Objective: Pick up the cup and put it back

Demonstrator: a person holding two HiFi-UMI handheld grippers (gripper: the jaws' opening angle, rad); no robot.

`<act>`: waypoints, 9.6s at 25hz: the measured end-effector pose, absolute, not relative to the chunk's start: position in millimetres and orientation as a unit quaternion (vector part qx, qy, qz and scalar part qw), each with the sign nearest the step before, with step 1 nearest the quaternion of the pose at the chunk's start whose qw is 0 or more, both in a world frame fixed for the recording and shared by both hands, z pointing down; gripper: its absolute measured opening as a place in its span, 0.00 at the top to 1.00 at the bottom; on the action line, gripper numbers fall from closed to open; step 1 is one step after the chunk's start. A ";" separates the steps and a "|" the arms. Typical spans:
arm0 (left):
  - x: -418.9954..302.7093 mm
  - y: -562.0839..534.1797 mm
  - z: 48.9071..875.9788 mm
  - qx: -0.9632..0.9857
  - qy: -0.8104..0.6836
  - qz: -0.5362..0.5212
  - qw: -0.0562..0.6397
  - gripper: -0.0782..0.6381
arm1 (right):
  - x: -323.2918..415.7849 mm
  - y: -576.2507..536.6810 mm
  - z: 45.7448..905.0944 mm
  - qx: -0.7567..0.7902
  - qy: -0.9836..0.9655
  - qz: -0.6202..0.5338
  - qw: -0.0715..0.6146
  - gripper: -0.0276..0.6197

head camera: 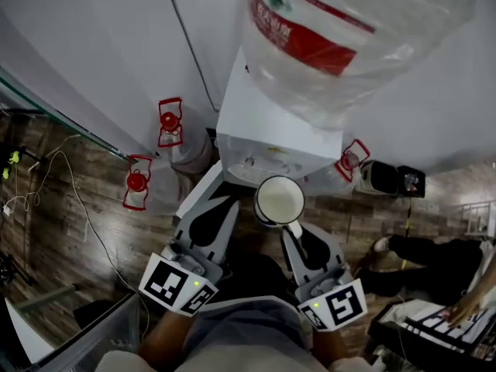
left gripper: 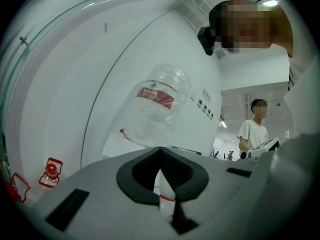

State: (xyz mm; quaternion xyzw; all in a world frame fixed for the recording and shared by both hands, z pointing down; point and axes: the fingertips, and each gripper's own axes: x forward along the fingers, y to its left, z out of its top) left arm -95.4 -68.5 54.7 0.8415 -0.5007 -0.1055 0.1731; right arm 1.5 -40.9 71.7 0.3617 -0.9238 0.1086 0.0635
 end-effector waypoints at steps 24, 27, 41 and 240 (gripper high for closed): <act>-89.4 -109.1 348.4 0.859 -0.492 -0.099 0.107 0.88 | 2.5 -65.4 392.0 0.312 -0.946 0.066 0.056 0.85; -92.0 -112.9 371.6 0.861 -0.490 -0.098 0.090 0.88 | 1.2 -66.3 422.9 0.304 -0.949 0.059 0.052 0.85; -94.9 -118.5 430.1 0.877 -0.472 -0.077 0.041 0.88 | 12.8 -63.6 515.9 0.304 -0.950 0.053 0.041 0.85; -25.4 -78.7 -105.2 0.910 -0.392 -0.054 0.124 0.88 | -3.2 -72.2 -93.7 0.378 -0.920 0.096 0.046 0.92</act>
